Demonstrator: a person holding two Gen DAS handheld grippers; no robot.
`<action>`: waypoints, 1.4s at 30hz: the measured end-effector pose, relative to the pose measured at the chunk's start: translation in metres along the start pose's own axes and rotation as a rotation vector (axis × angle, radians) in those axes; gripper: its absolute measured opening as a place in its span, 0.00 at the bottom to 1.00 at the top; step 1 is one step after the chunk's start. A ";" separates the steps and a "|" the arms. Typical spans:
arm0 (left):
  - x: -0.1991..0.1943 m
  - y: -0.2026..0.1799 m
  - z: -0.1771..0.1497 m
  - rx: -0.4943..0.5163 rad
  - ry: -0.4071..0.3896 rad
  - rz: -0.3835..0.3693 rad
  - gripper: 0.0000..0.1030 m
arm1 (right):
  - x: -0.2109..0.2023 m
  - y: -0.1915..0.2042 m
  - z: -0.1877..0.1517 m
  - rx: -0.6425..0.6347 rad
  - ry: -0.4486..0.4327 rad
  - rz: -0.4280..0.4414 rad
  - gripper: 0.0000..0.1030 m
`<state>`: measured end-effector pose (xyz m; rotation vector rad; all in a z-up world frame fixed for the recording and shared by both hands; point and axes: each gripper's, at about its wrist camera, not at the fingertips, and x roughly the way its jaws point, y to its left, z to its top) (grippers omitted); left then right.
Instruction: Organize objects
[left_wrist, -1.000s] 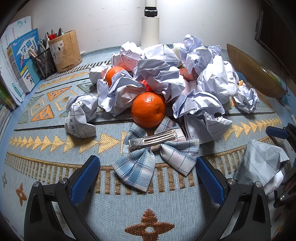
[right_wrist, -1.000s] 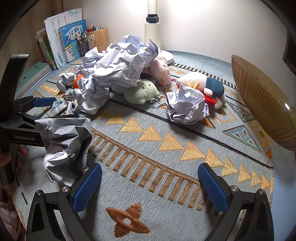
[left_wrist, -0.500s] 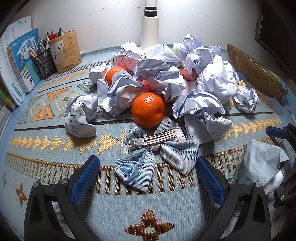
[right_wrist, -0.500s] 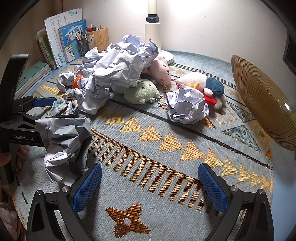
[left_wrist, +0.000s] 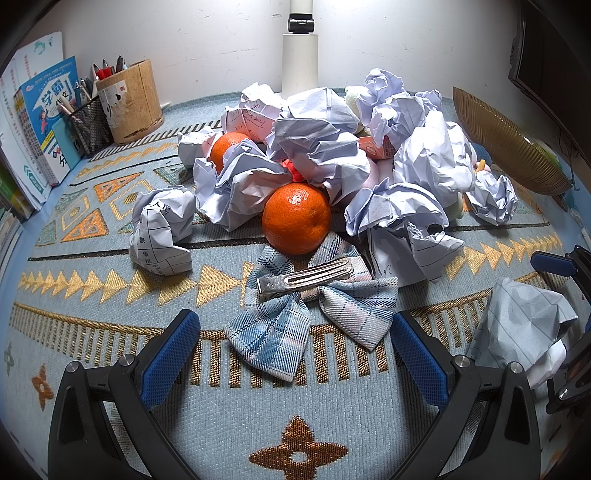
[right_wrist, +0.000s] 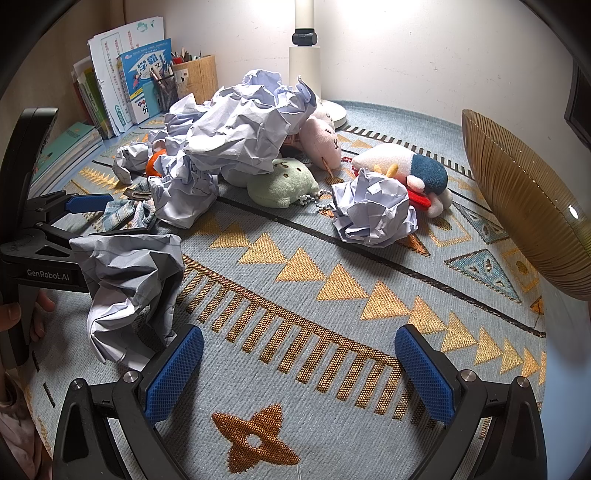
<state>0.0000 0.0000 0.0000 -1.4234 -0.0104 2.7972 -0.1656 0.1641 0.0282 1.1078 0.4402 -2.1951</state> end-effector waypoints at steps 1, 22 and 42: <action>0.000 0.000 0.000 0.000 0.000 0.000 1.00 | 0.000 0.000 0.000 0.000 0.000 0.000 1.00; -0.024 0.050 -0.024 -0.006 0.002 -0.042 1.00 | -0.043 -0.040 -0.037 0.207 0.007 0.082 0.99; 0.006 0.011 0.012 0.038 -0.068 -0.092 0.34 | -0.024 0.051 -0.006 0.124 -0.133 0.135 0.27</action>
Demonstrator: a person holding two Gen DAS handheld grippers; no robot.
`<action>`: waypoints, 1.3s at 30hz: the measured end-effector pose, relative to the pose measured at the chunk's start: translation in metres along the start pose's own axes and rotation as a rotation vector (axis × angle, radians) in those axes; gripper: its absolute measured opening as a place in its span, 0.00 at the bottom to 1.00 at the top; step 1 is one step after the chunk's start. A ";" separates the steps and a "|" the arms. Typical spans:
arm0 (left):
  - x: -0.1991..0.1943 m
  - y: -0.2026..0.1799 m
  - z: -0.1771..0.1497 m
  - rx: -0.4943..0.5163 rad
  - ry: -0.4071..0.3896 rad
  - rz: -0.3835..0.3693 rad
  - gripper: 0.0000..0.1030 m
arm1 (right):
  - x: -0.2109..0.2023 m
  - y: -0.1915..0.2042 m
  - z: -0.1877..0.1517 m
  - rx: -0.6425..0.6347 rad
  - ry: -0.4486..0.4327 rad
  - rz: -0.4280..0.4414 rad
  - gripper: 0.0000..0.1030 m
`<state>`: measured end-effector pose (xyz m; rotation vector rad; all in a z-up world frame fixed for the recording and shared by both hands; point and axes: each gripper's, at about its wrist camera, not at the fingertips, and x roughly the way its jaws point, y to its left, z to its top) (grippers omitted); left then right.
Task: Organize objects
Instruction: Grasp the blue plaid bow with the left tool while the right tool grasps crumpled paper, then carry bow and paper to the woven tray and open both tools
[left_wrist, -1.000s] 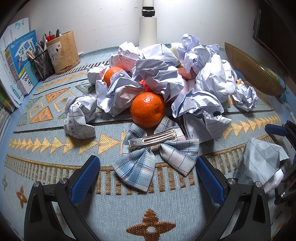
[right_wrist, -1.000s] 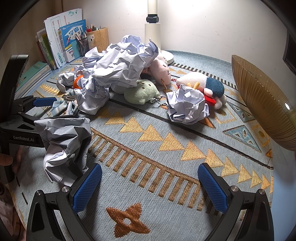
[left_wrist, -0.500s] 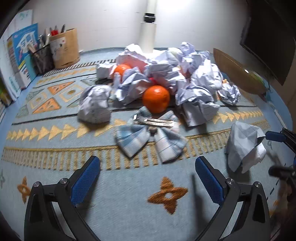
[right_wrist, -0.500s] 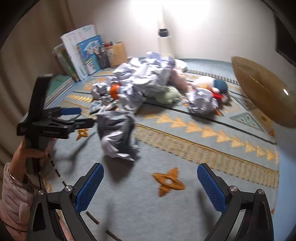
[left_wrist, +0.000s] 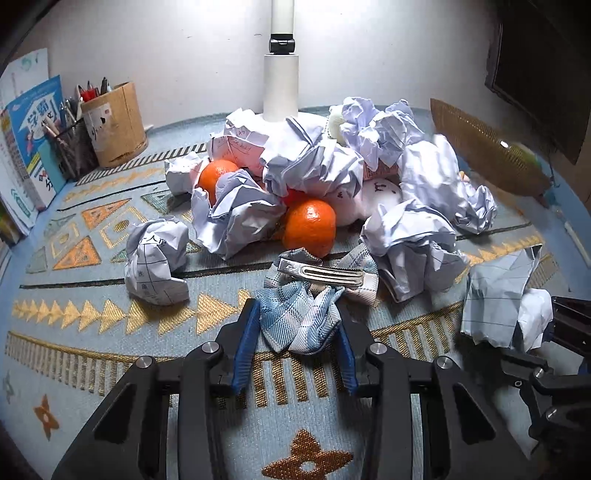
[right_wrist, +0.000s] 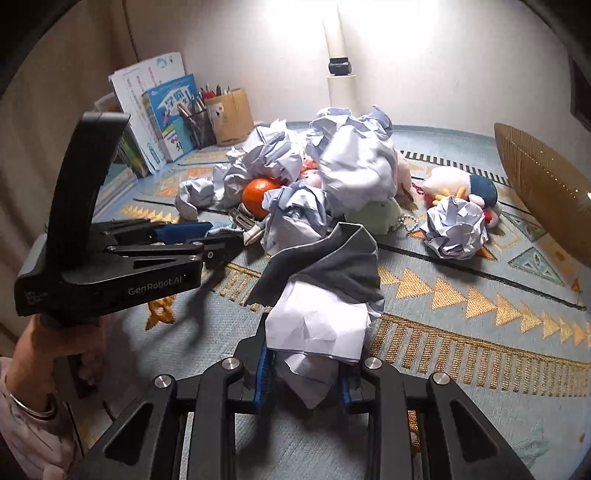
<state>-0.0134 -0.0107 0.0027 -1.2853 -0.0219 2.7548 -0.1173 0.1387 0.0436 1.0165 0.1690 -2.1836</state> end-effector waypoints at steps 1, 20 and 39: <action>-0.002 0.004 0.000 -0.016 -0.011 -0.010 0.34 | -0.002 -0.002 0.000 0.011 -0.016 0.006 0.27; -0.002 -0.005 0.000 0.024 -0.009 0.018 0.45 | -0.008 -0.023 -0.003 0.108 -0.048 0.086 0.28; -0.034 -0.011 0.007 0.052 -0.188 0.046 0.27 | -0.010 -0.029 -0.005 0.138 -0.068 0.088 0.28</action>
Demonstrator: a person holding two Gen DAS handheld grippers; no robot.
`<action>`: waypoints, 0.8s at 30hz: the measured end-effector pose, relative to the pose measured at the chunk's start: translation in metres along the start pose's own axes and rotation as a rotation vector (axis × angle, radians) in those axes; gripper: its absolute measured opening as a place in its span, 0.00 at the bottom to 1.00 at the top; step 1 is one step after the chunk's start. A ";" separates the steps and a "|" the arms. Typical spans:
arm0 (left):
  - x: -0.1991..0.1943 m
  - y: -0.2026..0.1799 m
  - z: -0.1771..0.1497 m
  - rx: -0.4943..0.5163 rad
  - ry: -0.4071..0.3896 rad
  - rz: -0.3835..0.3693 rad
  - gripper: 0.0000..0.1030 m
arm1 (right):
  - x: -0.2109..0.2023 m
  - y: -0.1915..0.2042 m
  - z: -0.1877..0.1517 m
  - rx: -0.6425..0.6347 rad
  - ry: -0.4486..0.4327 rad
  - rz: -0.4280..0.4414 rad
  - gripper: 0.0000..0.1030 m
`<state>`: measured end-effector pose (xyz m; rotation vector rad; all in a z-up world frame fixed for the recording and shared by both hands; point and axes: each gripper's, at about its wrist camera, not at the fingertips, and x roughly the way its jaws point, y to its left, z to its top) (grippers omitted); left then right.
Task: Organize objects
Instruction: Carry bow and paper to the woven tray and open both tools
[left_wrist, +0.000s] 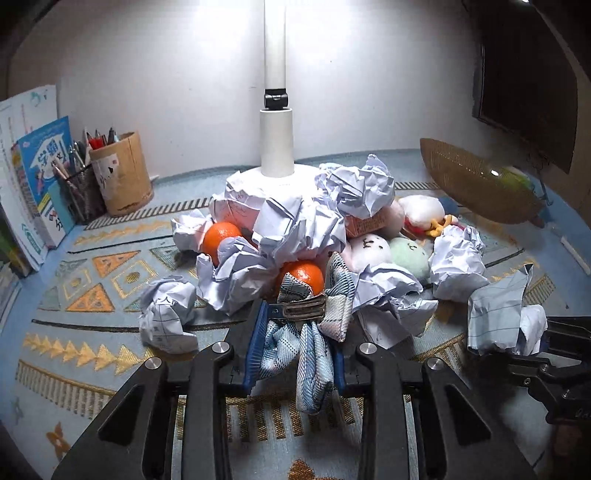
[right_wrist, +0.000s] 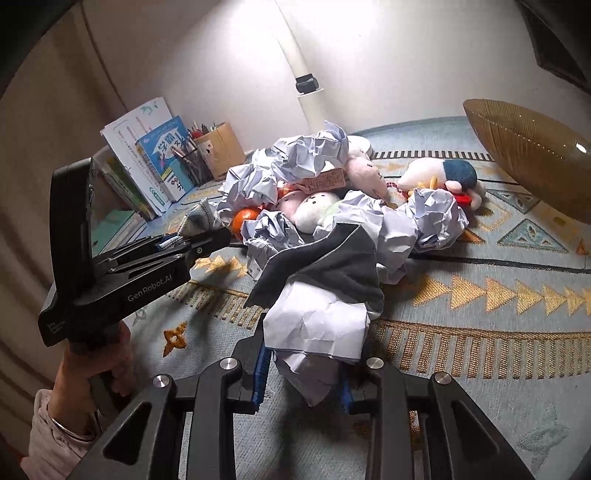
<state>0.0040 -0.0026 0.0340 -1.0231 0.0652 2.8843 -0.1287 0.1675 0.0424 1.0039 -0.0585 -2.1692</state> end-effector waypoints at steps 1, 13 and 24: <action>-0.004 0.000 0.000 0.001 -0.017 0.014 0.27 | -0.001 0.002 0.000 -0.009 -0.006 0.001 0.28; -0.023 -0.053 0.080 0.092 -0.156 -0.063 0.27 | -0.076 -0.057 0.070 0.019 -0.177 -0.072 0.28; 0.069 -0.187 0.174 0.224 -0.150 -0.274 0.27 | -0.107 -0.176 0.168 0.125 -0.213 -0.252 0.29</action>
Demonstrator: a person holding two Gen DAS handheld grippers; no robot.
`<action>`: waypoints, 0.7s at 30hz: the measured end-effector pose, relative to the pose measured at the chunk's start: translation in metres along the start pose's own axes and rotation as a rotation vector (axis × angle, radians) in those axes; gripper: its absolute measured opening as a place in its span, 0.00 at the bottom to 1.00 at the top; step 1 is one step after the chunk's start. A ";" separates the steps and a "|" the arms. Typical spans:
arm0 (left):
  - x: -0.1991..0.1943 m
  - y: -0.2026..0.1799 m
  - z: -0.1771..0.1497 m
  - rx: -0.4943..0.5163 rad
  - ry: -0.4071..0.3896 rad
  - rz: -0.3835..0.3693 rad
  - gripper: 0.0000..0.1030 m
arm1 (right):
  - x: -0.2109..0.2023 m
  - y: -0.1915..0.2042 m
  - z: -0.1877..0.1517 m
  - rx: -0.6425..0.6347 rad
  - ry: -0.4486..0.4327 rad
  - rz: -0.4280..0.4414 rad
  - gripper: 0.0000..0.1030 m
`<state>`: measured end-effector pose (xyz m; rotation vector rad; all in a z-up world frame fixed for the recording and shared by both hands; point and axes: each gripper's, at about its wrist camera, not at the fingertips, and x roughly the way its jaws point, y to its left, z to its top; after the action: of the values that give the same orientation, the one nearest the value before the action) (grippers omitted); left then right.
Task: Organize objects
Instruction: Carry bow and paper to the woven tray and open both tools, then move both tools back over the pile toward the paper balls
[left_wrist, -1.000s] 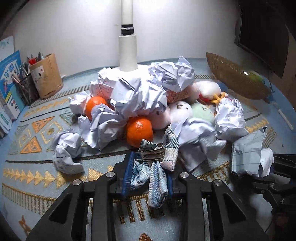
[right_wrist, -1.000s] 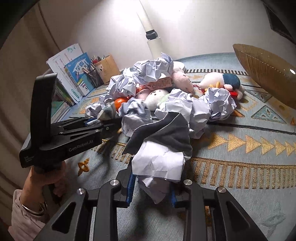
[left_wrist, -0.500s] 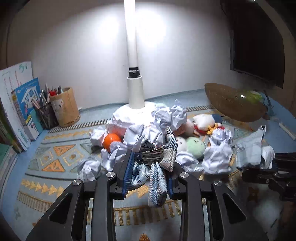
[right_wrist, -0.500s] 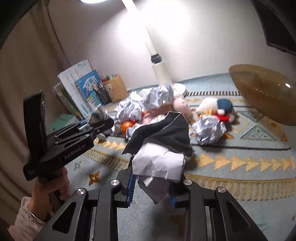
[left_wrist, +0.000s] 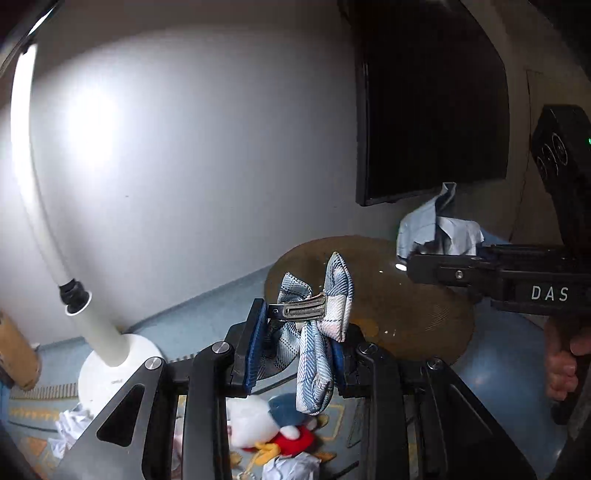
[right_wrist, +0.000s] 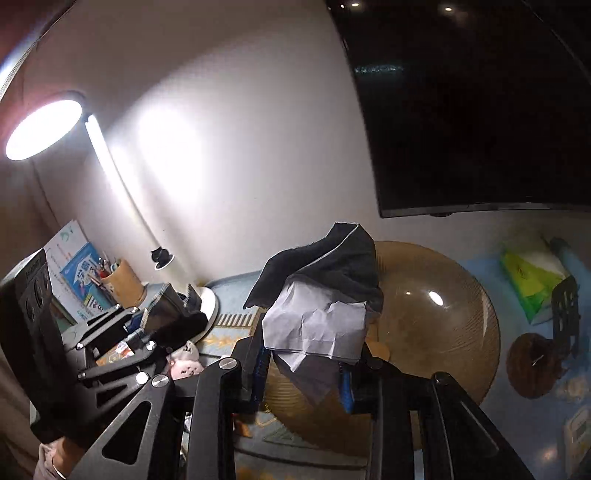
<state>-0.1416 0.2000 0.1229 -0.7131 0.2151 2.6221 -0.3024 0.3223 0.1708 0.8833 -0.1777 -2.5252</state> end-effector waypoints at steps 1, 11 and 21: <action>0.011 -0.006 0.002 0.012 0.010 -0.009 0.27 | 0.004 -0.007 0.005 0.017 -0.004 -0.012 0.33; 0.064 -0.015 -0.018 -0.014 0.100 -0.123 1.00 | 0.030 -0.046 0.006 0.116 0.038 -0.080 1.00; -0.005 0.033 -0.044 -0.054 0.092 0.032 1.00 | -0.017 0.026 0.000 0.096 -0.022 -0.028 1.00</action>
<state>-0.1320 0.1575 0.0890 -0.8561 0.1845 2.6369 -0.2808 0.3072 0.1867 0.9012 -0.2976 -2.5713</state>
